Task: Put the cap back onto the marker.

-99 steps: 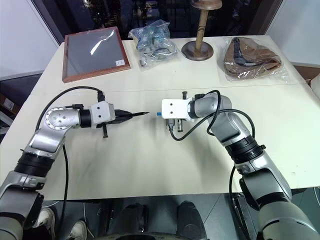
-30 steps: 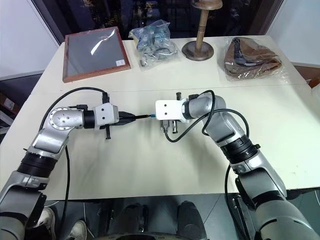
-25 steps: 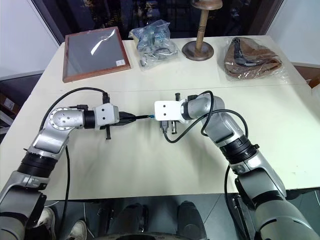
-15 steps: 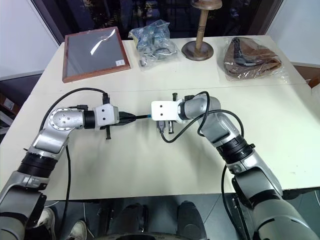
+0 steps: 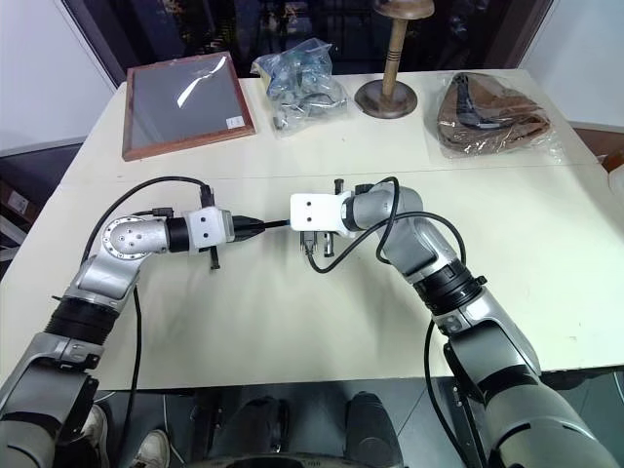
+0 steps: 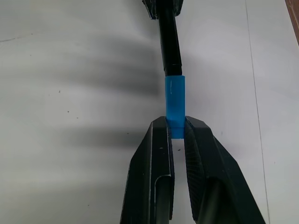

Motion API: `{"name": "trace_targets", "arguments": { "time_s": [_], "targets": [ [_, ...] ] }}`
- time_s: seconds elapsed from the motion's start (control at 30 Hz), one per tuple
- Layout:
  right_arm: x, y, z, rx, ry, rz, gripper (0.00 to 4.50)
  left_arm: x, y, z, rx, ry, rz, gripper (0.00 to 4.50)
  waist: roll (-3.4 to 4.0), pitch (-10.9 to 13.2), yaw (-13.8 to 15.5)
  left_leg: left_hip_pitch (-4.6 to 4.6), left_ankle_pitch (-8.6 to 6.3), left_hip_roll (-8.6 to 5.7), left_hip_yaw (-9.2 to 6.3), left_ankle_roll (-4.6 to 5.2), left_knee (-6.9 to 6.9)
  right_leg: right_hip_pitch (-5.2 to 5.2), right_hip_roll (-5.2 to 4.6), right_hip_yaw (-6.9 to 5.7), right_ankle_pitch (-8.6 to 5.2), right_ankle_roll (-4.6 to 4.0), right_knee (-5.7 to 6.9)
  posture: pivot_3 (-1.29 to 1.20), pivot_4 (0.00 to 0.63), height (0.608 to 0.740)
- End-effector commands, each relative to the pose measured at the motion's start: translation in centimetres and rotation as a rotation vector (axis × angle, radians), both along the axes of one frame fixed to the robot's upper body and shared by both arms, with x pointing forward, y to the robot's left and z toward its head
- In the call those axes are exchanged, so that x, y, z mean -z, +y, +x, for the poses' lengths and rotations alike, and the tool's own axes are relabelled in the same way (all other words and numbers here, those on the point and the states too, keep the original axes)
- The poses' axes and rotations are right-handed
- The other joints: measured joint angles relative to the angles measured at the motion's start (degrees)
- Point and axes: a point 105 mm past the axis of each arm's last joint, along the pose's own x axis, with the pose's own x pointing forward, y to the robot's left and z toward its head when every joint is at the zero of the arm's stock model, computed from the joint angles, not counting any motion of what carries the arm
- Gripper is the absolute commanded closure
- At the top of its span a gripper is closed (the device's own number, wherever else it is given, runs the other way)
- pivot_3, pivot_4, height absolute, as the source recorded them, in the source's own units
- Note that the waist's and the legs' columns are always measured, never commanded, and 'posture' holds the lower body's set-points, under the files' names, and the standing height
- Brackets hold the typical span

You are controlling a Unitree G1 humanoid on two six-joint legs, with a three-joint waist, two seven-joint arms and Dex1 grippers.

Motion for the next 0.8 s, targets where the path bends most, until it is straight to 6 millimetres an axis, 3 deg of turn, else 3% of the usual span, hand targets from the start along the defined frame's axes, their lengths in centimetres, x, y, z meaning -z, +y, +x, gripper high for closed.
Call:
{"name": "trace_targets", "arguments": {
  "time_s": [0.03,0.47,0.8],
  "targets": [
    [-0.3,2.1,-1.3,-0.109,-0.019,-0.023,4.37,-3.6,-0.7,0.1,0.061,-0.142,-0.04,4.5,0.0,0.0,0.0,0.0,0.0,0.0,0.0,0.0,0.0,0.0,0.0,-0.01,0.0,0.0,0.0,0.0,0.15,0.74],
    [-1.1,3.5,-2.7,-0.214,-0.102,-0.055,4.37,-3.3,-0.5,-0.1,0.091,-0.018,-0.094,4.5,0.0,0.0,-0.03,0.0,0.0,0.0,-0.01,0.0,0.0,-0.02,-0.02,-0.03,0.0,0.0,0.01,0.0,0.15,0.74],
    [-0.7,3.8,-3.2,-0.211,-0.085,-0.058,4.37,-3.2,-0.7,0.1,0.088,-0.055,-0.058,4.5,0.0,0.0,-0.01,0.0,0.0,0.0,0.0,0.0,0.0,-0.02,-0.02,-0.05,0.0,0.0,0.02,0.0,0.15,0.74]
  ]
}}
